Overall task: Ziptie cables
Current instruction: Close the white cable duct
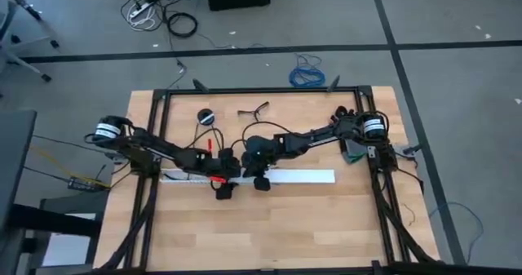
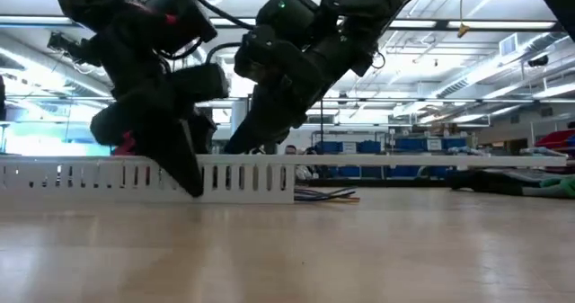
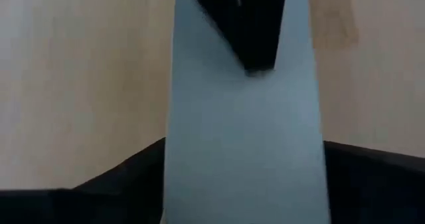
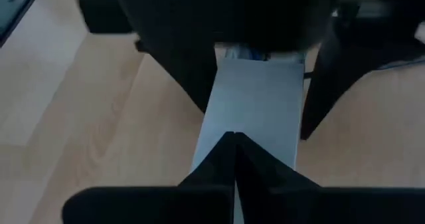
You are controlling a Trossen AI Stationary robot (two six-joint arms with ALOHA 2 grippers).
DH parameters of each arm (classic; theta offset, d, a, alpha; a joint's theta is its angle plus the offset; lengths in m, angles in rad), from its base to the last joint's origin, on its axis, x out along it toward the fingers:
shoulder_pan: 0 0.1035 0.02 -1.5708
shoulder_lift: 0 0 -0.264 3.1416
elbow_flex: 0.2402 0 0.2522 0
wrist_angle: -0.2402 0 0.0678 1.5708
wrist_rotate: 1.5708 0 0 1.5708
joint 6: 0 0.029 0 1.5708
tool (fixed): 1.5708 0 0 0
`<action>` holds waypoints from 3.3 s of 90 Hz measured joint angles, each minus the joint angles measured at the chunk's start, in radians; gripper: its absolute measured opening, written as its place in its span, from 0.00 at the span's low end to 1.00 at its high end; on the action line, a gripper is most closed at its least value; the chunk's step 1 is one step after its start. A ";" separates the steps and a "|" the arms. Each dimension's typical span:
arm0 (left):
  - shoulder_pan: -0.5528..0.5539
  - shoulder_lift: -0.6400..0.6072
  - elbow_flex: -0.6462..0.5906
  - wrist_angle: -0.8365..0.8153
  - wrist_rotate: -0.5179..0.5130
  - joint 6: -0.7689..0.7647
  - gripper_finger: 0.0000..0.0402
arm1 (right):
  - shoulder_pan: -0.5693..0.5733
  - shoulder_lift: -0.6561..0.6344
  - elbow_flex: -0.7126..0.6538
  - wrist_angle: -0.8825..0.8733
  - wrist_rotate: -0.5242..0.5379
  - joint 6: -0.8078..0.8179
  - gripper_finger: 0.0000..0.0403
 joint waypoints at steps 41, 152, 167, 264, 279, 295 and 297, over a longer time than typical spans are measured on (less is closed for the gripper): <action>0.000 0.004 0.006 -0.035 0.004 0.000 0.69 | -0.002 -0.003 0.000 -0.033 0.000 0.001 0.00; 0.000 0.005 0.004 -0.022 0.023 0.001 0.60 | 0.018 -0.080 -0.003 -0.085 0.040 0.015 0.00; 0.000 0.005 0.005 -0.023 0.021 0.001 0.60 | 0.028 -0.082 -0.008 -0.158 0.008 0.042 0.00; 0.000 0.007 0.005 -0.011 0.018 -0.011 0.60 | -0.011 -0.023 0.048 0.015 -0.027 0.018 0.00; 0.000 0.007 0.005 -0.015 0.018 -0.010 0.60 | -0.002 -0.051 0.048 -0.143 -0.034 0.024 0.00; 0.000 0.006 0.005 -0.017 0.019 -0.005 0.60 | 0.013 -0.038 0.051 -0.233 -0.034 0.043 0.00; 0.000 0.006 0.005 -0.020 0.020 -0.003 0.60 | 0.013 -0.031 0.051 -0.216 -0.039 0.042 0.00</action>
